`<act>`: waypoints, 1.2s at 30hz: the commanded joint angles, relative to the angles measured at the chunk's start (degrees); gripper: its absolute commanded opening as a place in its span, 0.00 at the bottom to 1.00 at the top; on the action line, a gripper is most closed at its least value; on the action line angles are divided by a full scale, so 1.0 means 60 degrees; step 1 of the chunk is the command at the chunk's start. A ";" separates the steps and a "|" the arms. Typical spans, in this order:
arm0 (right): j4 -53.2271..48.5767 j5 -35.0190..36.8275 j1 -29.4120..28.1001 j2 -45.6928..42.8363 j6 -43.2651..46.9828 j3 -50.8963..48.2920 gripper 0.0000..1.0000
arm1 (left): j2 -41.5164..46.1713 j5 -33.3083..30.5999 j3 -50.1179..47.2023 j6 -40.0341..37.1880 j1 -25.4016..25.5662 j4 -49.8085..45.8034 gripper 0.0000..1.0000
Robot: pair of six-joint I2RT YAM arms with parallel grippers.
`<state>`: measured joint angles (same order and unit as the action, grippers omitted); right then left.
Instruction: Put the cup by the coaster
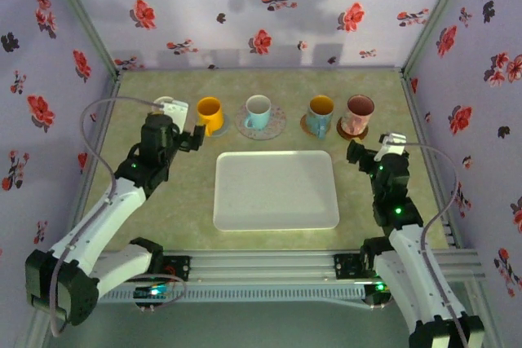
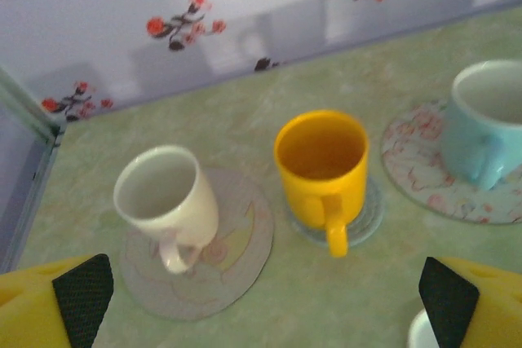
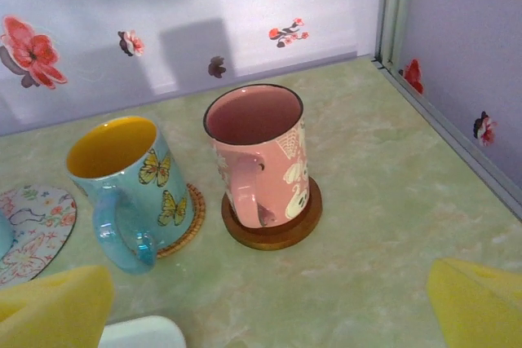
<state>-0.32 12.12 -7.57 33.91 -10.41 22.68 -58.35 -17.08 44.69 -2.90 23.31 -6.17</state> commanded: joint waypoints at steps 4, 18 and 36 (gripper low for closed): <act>0.1231 0.0592 -0.0030 -0.0114 0.0386 -0.0721 1.00 | 0.0621 -0.0572 -0.1282 0.0646 -0.0901 0.1199 1.00; 0.2660 0.1114 0.0115 0.0496 0.0520 -0.1840 0.99 | 0.0339 -0.0629 -0.2716 0.1037 -0.1927 0.2364 1.00; 0.4477 0.0896 0.0345 0.2447 0.0696 -0.2016 0.99 | -0.0683 -0.0345 -0.3790 0.1238 -0.2753 0.5012 1.00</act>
<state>22.11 17.15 -5.87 46.70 -7.22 10.41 -61.28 -19.42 23.00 3.16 7.53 18.41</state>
